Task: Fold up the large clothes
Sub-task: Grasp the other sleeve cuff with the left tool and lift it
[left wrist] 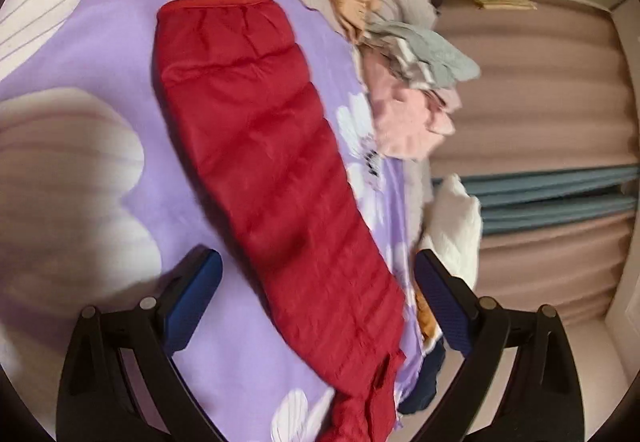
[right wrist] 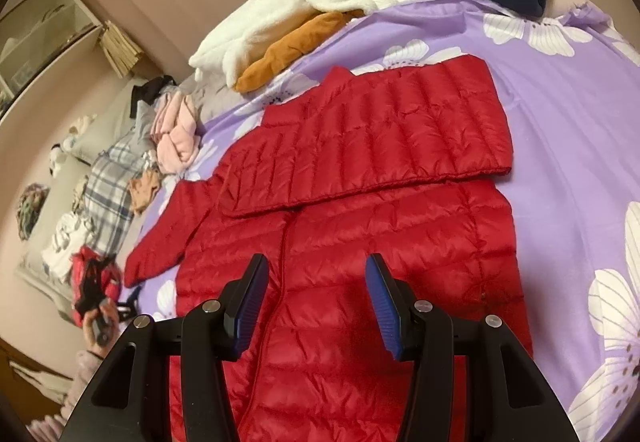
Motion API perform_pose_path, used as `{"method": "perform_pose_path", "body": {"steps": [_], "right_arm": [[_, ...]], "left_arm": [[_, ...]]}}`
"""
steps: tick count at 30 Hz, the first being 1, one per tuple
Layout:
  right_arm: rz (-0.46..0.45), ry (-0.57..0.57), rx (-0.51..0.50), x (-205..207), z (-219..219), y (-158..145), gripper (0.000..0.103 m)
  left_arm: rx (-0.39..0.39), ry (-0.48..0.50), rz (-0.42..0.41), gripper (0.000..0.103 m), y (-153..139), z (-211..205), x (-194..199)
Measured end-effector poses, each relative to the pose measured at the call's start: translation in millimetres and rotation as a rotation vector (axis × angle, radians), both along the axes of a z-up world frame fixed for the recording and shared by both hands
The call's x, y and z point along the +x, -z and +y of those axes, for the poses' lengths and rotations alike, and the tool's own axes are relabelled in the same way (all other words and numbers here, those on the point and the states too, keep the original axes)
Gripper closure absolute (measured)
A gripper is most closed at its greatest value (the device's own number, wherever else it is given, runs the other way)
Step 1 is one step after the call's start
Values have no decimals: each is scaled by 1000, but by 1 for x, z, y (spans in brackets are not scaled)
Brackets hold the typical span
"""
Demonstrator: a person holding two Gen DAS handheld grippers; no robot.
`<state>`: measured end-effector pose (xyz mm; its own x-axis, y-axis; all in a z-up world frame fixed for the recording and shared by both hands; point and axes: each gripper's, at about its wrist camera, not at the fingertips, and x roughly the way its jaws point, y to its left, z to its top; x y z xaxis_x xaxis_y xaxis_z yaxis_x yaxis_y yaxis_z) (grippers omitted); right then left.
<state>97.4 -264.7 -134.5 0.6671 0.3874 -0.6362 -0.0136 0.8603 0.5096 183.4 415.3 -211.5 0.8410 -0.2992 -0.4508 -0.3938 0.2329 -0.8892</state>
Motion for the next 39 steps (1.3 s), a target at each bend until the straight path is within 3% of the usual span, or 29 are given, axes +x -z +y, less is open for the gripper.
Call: {"method": "perform_pose_path", "body": {"steps": [3, 5, 8, 9, 10, 12, 16, 20, 23, 29, 34, 39], "right_arm": [[11, 5, 6, 0, 1, 5, 52], [29, 5, 5, 3, 3, 8, 52], [33, -5, -9, 4, 6, 9, 52], [30, -9, -16, 4, 7, 9, 52], [30, -13, -19, 4, 8, 9, 52], [35, -16, -18, 4, 8, 10, 52], [52, -1, -10, 3, 3, 15, 52], [53, 12, 3, -2, -2, 16, 52], [45, 15, 18, -7, -4, 15, 52], [23, 3, 33, -15, -5, 15, 52], [10, 4, 60, -24, -13, 19, 52], [5, 33, 88, -31, -27, 25, 52]], "left_arm": [[-4, -45, -6, 8, 4, 7, 9], [9, -75, 11, 15, 4, 12, 16], [37, -93, 90, 55, 9, 16, 25], [42, -87, 123, 76, 13, 17, 28], [50, -84, 148, 85, 15, 18, 29], [87, -85, 164, 86, 14, 17, 25], [246, -57, 158, 94, -17, 5, 27], [432, 16, 57, 94, -77, -27, 32], [594, 104, -48, 94, -134, -75, 33], [774, 251, -206, 94, -199, -181, 28], [820, 449, -273, 94, -208, -289, 32], [904, 637, -260, 93, -186, -382, 32]]}}
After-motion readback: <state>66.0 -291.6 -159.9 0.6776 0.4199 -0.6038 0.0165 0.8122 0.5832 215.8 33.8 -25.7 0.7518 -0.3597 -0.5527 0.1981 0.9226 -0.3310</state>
